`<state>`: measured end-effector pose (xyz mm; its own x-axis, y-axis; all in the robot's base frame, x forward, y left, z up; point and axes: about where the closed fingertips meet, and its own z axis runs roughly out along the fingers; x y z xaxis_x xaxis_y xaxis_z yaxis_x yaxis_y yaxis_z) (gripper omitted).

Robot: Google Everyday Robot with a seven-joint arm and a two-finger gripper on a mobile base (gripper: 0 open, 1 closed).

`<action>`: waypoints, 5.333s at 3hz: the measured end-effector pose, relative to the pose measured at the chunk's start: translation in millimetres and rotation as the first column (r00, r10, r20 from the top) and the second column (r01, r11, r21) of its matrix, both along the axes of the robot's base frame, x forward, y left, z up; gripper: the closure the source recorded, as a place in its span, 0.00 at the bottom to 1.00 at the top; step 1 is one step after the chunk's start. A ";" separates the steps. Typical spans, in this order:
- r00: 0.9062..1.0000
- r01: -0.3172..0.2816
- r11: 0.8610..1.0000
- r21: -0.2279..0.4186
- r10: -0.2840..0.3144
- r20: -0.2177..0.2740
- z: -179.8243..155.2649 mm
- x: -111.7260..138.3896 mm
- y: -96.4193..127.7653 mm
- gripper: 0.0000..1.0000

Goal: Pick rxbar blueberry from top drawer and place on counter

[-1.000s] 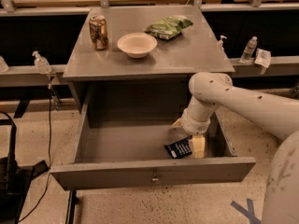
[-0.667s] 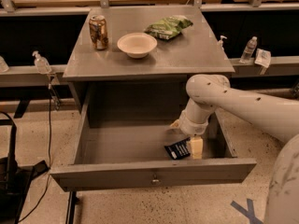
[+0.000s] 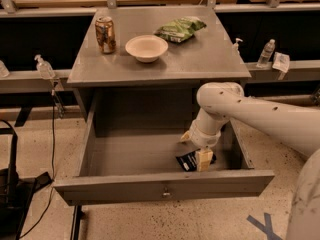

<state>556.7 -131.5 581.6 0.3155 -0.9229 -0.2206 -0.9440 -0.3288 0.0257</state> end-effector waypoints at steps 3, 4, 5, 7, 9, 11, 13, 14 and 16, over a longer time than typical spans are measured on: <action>1.000 -0.001 1.000 -0.001 0.001 0.004 9.9 -0.6 0.5 1.00; 0.998 0.039 0.999 0.026 -0.041 0.051 23.3 9.6 -10.6 1.00; 0.992 0.069 0.989 0.128 -0.082 0.101 65.4 27.4 -25.4 1.00; 0.982 0.084 0.962 0.259 -0.124 0.142 137.9 54.7 -37.0 1.00; 0.966 0.041 0.964 0.261 -0.105 0.236 218.3 75.9 -45.0 1.00; 0.940 0.029 0.973 0.230 -0.105 0.324 272.7 93.5 -44.4 1.00; 0.916 0.068 0.984 0.167 -0.128 0.381 252.5 141.8 -59.8 1.00; 0.903 0.101 0.981 0.165 -0.160 0.399 234.0 162.1 -70.4 1.00; 0.902 0.105 0.981 0.165 -0.164 0.399 230.2 165.8 -71.0 0.56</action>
Offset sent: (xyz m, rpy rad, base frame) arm 0.0036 -0.0005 0.0060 -0.0011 -0.0397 -0.0011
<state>722.4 -202.5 811.8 0.2798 -0.9331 -0.2258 -0.8970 -0.1703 -0.4080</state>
